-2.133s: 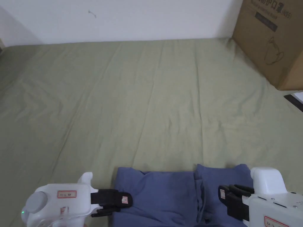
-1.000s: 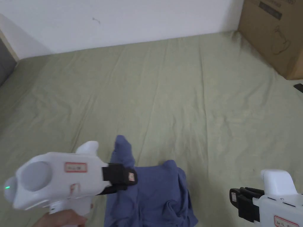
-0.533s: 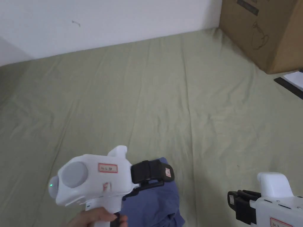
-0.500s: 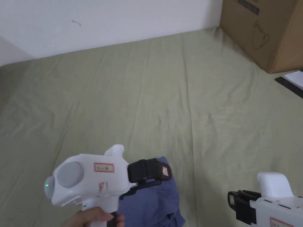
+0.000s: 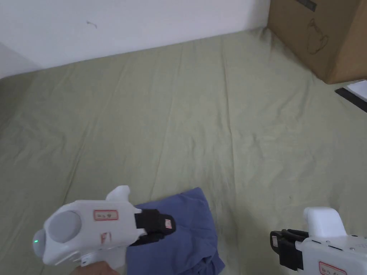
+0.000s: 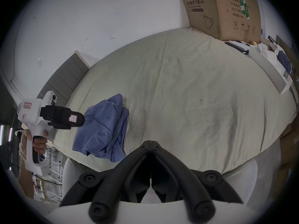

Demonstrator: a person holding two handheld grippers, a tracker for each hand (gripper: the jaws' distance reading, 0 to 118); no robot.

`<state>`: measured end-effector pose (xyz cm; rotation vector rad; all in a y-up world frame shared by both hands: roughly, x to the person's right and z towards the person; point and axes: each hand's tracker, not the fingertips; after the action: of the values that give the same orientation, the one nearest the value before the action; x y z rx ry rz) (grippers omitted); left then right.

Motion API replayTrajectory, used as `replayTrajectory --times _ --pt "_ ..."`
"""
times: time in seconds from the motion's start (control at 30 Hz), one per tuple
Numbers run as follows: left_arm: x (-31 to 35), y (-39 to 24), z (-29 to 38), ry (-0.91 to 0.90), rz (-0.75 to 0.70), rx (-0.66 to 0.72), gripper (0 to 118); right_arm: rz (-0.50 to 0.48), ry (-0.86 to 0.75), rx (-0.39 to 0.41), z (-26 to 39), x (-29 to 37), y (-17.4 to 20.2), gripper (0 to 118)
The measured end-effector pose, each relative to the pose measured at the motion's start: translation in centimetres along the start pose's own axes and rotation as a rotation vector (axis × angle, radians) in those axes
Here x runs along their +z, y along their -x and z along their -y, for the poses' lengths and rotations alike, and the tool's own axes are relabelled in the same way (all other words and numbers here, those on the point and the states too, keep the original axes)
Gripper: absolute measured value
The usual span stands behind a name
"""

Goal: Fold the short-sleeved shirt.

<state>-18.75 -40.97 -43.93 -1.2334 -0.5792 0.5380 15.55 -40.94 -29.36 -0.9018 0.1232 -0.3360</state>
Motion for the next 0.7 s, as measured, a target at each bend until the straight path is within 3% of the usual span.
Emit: replayTrajectory --times 0.2,0.4,0.5,0.7 --pt "-8.2 -2.8 2.6 0.219 -0.078 -0.124 5 0.014 0.002 -0.012 0.1 0.3 -0.6 0" --pt "-12.1 -4.8 5.7 0.347 0.004 -0.162 3 0.026 -0.003 -0.01 0.0 0.9 -0.7 0" --pt "-10.9 -5.4 6.2 0.33 -0.011 -0.225 3 0.02 -0.002 0.005 -0.3 1.0 -0.1 0" --pt "-2.3 -2.5 4.3 0.13 0.028 -0.168 3 -0.025 0.009 0.115 -2.1 -0.6 3.1 0"
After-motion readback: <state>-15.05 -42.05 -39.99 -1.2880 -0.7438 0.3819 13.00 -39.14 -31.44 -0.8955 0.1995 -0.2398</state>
